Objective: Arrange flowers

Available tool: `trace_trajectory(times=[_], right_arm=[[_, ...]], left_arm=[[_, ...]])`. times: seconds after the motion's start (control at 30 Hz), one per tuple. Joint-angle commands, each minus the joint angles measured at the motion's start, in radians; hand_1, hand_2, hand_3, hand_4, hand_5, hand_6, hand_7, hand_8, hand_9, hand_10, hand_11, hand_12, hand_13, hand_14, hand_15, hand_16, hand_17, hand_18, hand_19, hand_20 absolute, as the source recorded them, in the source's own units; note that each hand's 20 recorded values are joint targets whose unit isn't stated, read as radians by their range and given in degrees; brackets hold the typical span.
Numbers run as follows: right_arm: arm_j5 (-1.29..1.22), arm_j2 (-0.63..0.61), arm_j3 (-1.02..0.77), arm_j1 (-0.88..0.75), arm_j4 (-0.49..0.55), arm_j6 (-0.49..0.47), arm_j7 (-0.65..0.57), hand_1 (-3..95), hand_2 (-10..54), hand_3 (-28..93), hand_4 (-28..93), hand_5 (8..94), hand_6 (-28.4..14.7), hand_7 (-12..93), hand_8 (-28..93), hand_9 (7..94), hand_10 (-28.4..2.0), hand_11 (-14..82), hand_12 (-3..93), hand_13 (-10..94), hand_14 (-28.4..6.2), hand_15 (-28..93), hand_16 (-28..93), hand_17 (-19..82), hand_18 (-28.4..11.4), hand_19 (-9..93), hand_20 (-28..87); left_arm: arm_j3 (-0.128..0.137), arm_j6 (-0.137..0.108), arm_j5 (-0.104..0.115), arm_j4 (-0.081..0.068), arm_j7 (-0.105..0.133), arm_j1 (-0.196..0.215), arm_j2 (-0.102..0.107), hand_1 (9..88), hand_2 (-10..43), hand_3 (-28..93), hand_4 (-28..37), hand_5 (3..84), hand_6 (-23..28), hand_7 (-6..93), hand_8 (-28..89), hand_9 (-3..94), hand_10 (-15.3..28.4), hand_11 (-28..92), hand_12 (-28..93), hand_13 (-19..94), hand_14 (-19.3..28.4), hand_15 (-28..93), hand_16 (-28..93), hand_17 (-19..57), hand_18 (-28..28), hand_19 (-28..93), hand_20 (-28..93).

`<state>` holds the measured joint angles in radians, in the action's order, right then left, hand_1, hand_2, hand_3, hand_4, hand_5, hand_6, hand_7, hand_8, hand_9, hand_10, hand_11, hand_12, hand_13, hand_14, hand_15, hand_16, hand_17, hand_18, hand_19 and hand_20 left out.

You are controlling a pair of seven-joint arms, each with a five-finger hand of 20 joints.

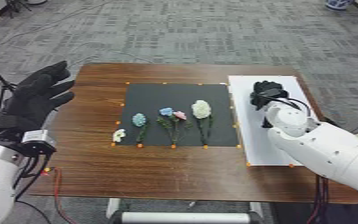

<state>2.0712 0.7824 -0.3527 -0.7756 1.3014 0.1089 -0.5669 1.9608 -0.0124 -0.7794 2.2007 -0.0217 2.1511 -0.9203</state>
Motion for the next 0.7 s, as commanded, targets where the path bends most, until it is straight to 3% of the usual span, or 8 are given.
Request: trace_trajectory(times=[0.03,0.17,0.43,0.7], right_arm=[[-0.027,-0.011,-0.084,-0.062,0.069,0.053,0.091,46.0,-9.5,79,-28,59.2,2.8,42,-5,76.6,-4.8,14.5,37.0,67,-5.6,85,32,40,-19.1,93,53],[-0.129,-0.027,-0.149,-0.114,0.132,0.091,0.158,49.2,-9.5,79,-28,68.6,3.8,50,1,84.9,-3.9,20.6,47.1,70,-5.1,84,32,42,-19.0,93,54],[-0.130,-0.059,-0.313,-0.303,0.333,0.074,0.235,48.9,-9.5,82,-28,72.2,3.1,48,2,87.1,-3.4,20.0,48.6,72,-4.7,83,33,44,-19.1,93,56],[-0.076,-0.046,-0.372,-0.416,0.398,0.067,0.242,48.9,-9.5,83,-28,72.7,3.0,47,2,87.3,-3.4,19.6,48.8,73,-4.6,83,34,44,-19.2,93,57]], left_arm=[[0.001,-0.008,-0.001,0.003,-0.001,0.000,-0.005,26.0,-1.5,69,-26.9,23.9,1.7,19.8,-10,17.0,9.4,23,19,8,12.7,44,-5,-10.3,18.7,39,11],[0.003,-0.006,0.000,0.003,-0.001,0.000,-0.005,26.0,-1.5,69,-26.9,23.9,1.8,19.9,-10,17.0,9.4,23,19,8,12.7,44,-5,-10.3,18.7,39,11],[-0.002,-0.001,-0.001,0.001,-0.005,-0.007,-0.006,26.1,-1.4,69,-26.9,24.0,1.8,19.9,-10,17.0,9.4,23,19,8,12.8,44,-5,-10.3,18.7,39,10],[-0.001,0.006,0.000,-0.003,-0.010,-0.010,0.003,26.0,-1.5,69,-26.9,23.9,1.8,19.7,-10,17.0,9.3,23,19,8,12.7,44,-5,-10.3,18.7,38,10]])
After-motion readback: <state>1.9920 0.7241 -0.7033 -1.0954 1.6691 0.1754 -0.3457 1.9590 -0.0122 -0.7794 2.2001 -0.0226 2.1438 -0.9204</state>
